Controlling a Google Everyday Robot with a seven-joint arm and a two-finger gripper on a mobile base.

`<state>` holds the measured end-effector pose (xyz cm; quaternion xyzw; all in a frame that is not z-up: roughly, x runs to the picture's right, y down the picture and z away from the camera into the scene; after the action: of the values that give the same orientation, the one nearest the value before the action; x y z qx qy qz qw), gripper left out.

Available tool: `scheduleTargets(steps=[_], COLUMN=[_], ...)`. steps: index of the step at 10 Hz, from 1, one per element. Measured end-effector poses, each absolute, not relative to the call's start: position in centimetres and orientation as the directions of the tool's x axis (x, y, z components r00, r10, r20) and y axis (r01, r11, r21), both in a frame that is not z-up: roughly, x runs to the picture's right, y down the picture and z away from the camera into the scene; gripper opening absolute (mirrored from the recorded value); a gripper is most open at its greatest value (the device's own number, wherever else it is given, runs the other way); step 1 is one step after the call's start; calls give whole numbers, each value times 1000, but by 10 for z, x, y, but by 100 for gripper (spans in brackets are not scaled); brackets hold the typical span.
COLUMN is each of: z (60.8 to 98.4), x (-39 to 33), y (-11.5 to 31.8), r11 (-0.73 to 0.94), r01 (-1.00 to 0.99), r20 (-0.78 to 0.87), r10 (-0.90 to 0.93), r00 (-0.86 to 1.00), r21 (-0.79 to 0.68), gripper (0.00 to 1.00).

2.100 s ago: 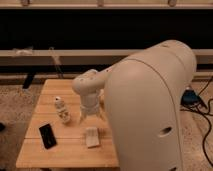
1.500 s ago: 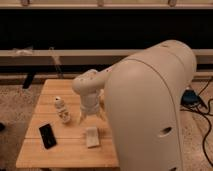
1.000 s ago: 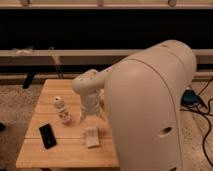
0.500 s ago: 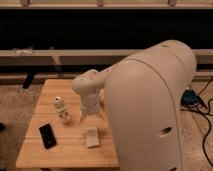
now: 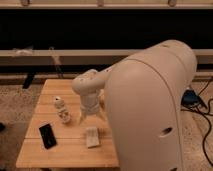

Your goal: Push the eraser across the table

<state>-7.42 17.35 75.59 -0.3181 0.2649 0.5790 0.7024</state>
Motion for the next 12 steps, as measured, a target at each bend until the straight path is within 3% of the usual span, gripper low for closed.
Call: scheduleTargets(steps=[3,6,12], z=[728,685,641], x=[-95,-138,-240], y=[186,229,327], r11=[207,304,499], r01=[-948,-891,-711], r20=[-659,-566,-423], r10=[682,690,576], r00=[316,451,699], r21=[-240,-339,-495], gripper=[80,78,20])
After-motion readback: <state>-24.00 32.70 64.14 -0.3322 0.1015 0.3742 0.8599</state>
